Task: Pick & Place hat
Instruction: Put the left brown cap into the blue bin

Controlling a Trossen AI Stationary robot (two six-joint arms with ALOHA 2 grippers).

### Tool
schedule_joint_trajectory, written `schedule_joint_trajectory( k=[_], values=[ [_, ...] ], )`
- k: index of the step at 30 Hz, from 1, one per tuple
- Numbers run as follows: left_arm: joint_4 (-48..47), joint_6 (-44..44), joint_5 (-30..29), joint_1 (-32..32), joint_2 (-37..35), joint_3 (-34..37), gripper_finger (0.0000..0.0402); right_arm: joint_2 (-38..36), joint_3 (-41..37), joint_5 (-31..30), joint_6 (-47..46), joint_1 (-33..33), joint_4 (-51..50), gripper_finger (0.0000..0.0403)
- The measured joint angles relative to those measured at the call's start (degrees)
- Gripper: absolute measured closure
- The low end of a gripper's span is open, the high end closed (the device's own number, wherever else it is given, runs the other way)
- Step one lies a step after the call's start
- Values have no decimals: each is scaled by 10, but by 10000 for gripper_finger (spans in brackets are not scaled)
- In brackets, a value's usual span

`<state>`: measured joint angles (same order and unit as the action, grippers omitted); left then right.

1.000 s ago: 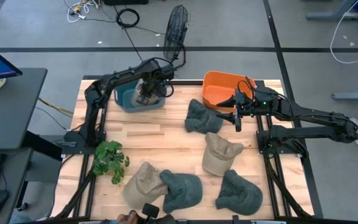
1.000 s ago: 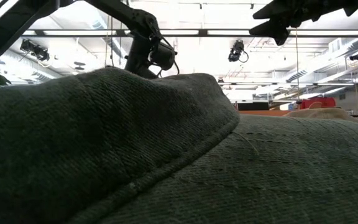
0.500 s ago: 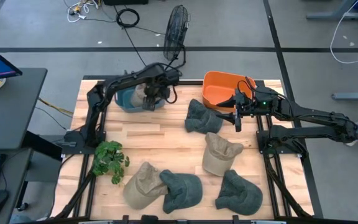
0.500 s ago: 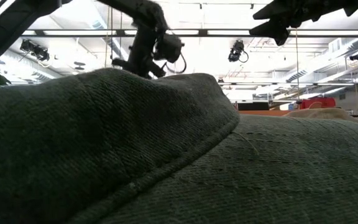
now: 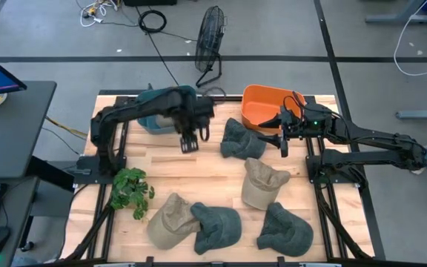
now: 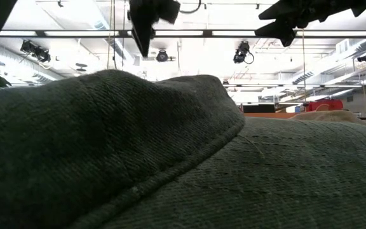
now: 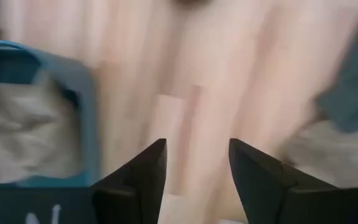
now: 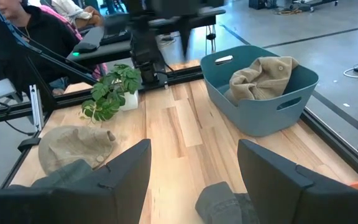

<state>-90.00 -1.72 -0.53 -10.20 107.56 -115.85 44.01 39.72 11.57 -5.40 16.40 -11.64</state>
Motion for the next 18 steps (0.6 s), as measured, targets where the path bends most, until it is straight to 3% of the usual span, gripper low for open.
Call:
schedule_joint_trajectory(
  k=[4, 7, 12, 18],
  values=[
    [0, -55, 11, 76, -8, 0, 225, 0, 0, 0, 15, 0, 0, 158],
    [0, -199, 37, 126, -7, 0, 225, 0, 0, 0, 16, 0, 0, 158],
    [0, -462, 3, 205, -2, 0, 225, 0, 0, 0, 19, 0, 0, 158],
    [0, -671, 3, 288, 28, 0, 225, 0, 0, 0, 15, 0, -2, 158]
  ],
)
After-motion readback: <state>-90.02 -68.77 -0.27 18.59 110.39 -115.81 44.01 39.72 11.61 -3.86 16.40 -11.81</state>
